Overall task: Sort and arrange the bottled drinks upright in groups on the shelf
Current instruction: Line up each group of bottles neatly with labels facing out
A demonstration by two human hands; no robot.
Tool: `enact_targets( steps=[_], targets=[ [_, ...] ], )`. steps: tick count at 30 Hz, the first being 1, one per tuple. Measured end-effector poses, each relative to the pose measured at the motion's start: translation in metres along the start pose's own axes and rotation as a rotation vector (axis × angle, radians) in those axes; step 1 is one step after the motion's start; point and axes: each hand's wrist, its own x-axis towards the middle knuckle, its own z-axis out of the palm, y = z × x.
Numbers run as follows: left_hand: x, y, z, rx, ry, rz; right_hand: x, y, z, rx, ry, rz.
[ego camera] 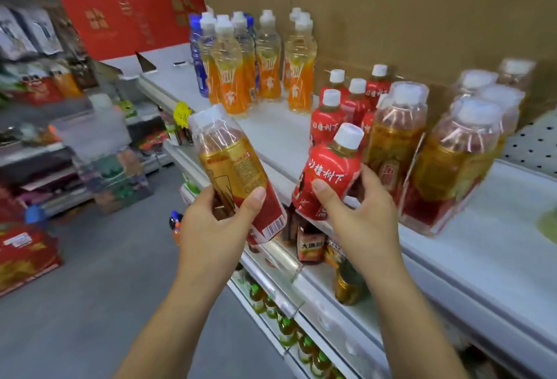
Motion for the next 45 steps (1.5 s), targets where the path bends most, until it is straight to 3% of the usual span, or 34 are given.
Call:
enact_targets(
  steps=[8,17,23,31,35,40,45],
  targets=[
    [0.105,-0.015,-0.003,-0.019,-0.029,0.008,0.087,0.012,0.077,-0.198,0.225,0.005],
    [0.189,-0.028,0.006,-0.125,-0.269,0.04,0.137,0.011,0.108,-0.282,0.386,0.088],
    [0.241,-0.021,-0.01,-0.107,-0.643,0.103,0.127,-0.008,0.125,-0.211,0.521,0.159],
    [0.24,-0.006,0.015,-0.164,-1.162,0.233,0.037,-0.014,0.125,-0.315,1.027,0.077],
    [0.203,0.004,0.052,-0.204,-1.284,0.267,-0.002,-0.014,0.081,-0.347,1.203,0.124],
    [0.158,0.006,0.093,-0.168,-1.261,0.343,-0.016,-0.012,0.031,-0.352,1.088,0.227],
    [0.139,0.001,0.116,-0.128,-1.089,0.35,-0.009,0.0,0.005,-0.499,0.933,0.222]
  ],
)
